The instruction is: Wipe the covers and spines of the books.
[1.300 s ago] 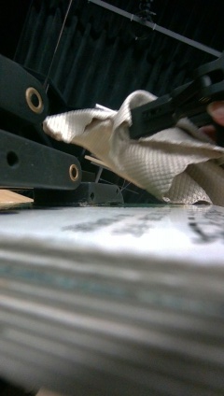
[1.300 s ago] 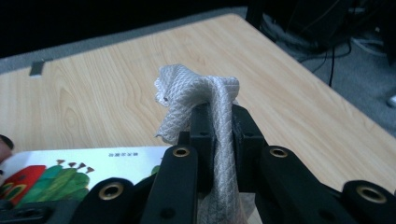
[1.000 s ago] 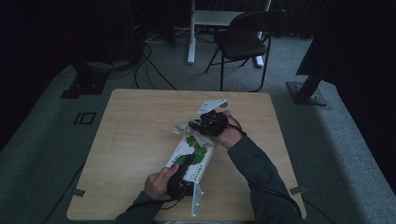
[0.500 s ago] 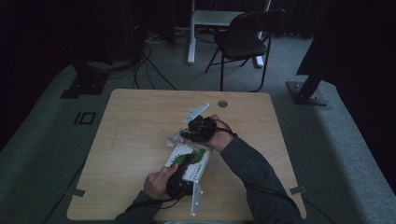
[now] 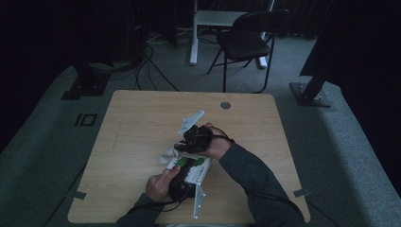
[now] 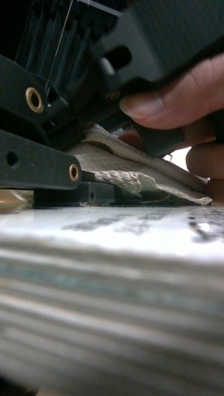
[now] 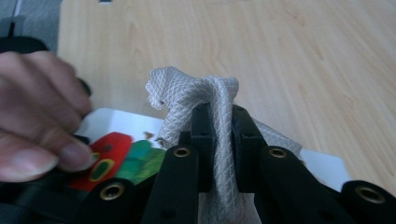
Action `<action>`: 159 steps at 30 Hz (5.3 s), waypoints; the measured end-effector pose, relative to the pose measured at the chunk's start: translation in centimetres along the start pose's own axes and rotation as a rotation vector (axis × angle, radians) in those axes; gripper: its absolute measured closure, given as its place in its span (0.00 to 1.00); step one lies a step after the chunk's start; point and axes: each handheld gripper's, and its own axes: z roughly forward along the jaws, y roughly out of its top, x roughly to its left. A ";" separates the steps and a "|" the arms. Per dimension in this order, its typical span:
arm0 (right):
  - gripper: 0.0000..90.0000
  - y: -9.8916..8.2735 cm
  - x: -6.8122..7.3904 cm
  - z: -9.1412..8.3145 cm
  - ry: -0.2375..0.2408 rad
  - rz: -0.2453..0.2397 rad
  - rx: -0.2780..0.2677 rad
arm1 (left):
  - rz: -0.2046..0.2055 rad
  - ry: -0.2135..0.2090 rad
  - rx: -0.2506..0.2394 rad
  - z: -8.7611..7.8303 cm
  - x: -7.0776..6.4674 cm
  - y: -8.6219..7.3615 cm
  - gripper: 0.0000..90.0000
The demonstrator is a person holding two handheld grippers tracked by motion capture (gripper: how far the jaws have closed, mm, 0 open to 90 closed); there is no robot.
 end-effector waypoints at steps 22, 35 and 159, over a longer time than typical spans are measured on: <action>0.91 1.3 2.3 0.7 0.122 -0.040 -0.014 | -0.008 0.012 -0.008 0.1 0.1 -0.1 0.87; 0.91 1.4 2.3 0.8 0.123 -0.023 -0.006 | -0.026 0.011 -0.003 0.0 0.4 -0.3 0.87; 0.63 -18.8 -2.4 -5.5 -0.355 0.484 -0.224 | -0.883 -0.145 0.074 2.7 3.7 -8.2 0.86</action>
